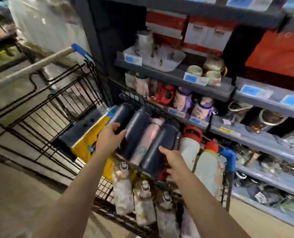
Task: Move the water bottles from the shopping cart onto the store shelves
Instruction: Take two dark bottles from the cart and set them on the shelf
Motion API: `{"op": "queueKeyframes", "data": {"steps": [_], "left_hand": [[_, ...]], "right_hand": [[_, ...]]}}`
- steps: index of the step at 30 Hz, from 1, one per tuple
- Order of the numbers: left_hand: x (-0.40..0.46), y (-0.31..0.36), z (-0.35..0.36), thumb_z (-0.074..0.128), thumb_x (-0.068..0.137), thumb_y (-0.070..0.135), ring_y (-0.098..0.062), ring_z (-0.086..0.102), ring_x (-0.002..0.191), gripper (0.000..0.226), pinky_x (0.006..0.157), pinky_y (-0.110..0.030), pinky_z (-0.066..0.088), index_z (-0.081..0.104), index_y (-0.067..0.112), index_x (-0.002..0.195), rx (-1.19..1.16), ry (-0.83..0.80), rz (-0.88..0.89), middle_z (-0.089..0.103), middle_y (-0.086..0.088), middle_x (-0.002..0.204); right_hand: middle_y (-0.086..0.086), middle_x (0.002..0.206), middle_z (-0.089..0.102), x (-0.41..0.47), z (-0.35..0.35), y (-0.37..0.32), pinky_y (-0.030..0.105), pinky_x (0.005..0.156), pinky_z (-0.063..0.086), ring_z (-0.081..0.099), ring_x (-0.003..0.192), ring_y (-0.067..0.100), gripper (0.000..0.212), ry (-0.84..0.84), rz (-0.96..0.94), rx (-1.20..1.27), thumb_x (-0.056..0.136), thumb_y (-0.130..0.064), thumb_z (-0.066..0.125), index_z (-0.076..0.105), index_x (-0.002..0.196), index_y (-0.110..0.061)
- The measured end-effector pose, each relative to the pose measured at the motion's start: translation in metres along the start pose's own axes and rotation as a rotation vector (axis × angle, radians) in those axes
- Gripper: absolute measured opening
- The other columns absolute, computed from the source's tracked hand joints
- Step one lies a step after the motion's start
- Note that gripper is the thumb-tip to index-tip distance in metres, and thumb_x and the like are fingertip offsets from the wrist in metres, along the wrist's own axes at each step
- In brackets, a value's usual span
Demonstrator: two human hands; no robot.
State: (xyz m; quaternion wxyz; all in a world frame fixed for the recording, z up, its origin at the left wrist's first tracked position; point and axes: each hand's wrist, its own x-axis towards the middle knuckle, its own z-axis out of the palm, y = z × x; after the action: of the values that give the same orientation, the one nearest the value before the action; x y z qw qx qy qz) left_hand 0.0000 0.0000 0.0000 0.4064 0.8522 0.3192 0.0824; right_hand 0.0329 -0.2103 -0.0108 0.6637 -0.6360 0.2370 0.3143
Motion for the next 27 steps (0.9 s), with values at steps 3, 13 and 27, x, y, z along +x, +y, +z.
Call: {"op": "queueKeyframes", "data": {"steps": [3,13,27], "left_hand": [[0.028,-0.001,0.001,0.07,0.083,0.041,-0.026,0.062,0.105,0.05,0.091,-0.04,0.051,0.057,0.018,0.125,0.083,-0.097,-0.084,0.064,-0.004,0.117],[0.036,0.013,0.014,0.069,0.085,0.036,-0.005,0.051,0.069,0.031,0.054,-0.013,0.039,0.059,0.018,0.108,-0.15,-0.363,-0.214,0.059,0.002,0.082],[0.015,0.023,0.033,0.085,0.063,0.048,-0.02,0.056,0.097,0.079,0.078,-0.035,0.047,0.042,0.022,0.124,-0.229,-0.311,-0.295,0.052,0.0,0.114]], "right_hand": [[0.013,0.134,0.055,0.012,0.011,0.001,0.038,0.093,0.049,0.056,0.114,0.03,0.076,0.127,-0.029,-0.03,0.078,-0.03,0.078,0.04,0.139,-0.006],[0.013,0.138,0.045,0.02,0.039,0.002,0.047,0.102,0.042,0.047,0.126,0.035,0.113,0.402,-0.063,-0.327,0.049,-0.055,0.089,0.034,0.136,-0.007],[0.0,0.105,0.06,0.002,0.017,0.0,0.044,0.084,0.054,0.062,0.092,0.021,0.074,0.19,-0.186,-0.06,0.057,-0.036,0.084,0.045,0.118,-0.019]]}}
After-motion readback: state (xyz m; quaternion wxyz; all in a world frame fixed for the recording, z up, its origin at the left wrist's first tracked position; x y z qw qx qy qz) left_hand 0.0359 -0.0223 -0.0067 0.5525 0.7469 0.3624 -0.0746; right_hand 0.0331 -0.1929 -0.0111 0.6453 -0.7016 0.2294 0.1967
